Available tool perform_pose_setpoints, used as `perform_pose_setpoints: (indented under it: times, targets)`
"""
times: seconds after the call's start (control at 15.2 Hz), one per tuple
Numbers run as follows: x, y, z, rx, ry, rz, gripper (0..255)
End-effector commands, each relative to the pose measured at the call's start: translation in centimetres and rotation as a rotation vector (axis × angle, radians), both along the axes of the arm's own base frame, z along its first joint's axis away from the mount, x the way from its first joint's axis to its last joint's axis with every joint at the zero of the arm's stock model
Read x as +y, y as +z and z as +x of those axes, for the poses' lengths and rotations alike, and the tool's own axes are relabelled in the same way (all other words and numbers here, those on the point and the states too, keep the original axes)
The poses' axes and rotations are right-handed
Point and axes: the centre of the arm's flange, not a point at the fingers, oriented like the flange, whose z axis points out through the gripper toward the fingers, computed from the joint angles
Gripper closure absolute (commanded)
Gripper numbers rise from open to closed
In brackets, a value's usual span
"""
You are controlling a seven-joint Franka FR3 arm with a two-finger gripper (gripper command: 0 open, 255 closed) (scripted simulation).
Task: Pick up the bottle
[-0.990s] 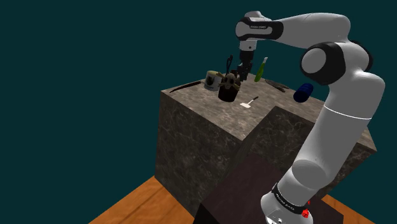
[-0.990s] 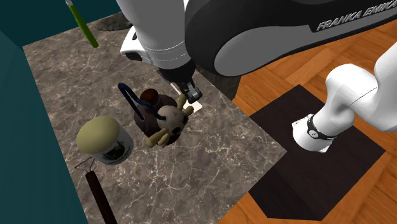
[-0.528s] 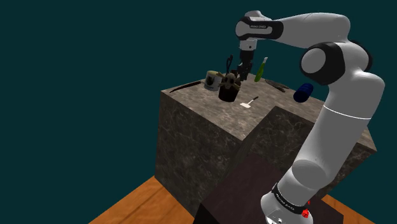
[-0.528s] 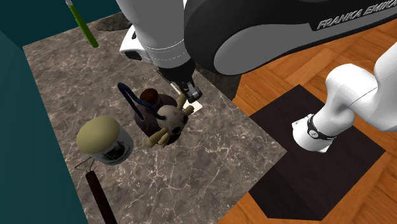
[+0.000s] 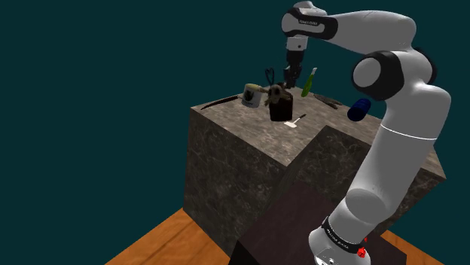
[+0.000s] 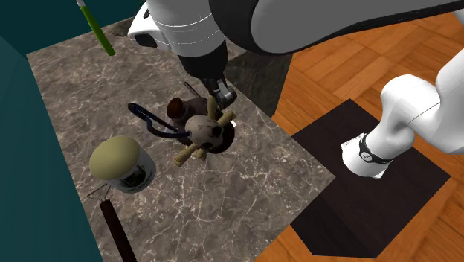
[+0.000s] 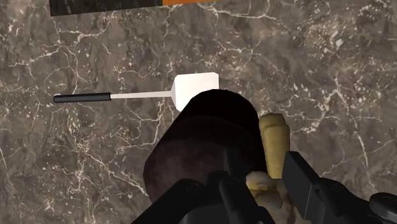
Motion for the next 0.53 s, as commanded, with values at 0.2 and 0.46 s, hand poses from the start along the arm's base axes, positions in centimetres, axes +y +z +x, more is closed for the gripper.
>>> perform_pose_setpoints:
  times: [0.2,0.46]
  targets:
    - [-0.1,2.8,0.0,-0.003,-0.001,-0.002,255]
    - [-0.1,4.0,0.0,-0.003,-0.001,-0.002,255]
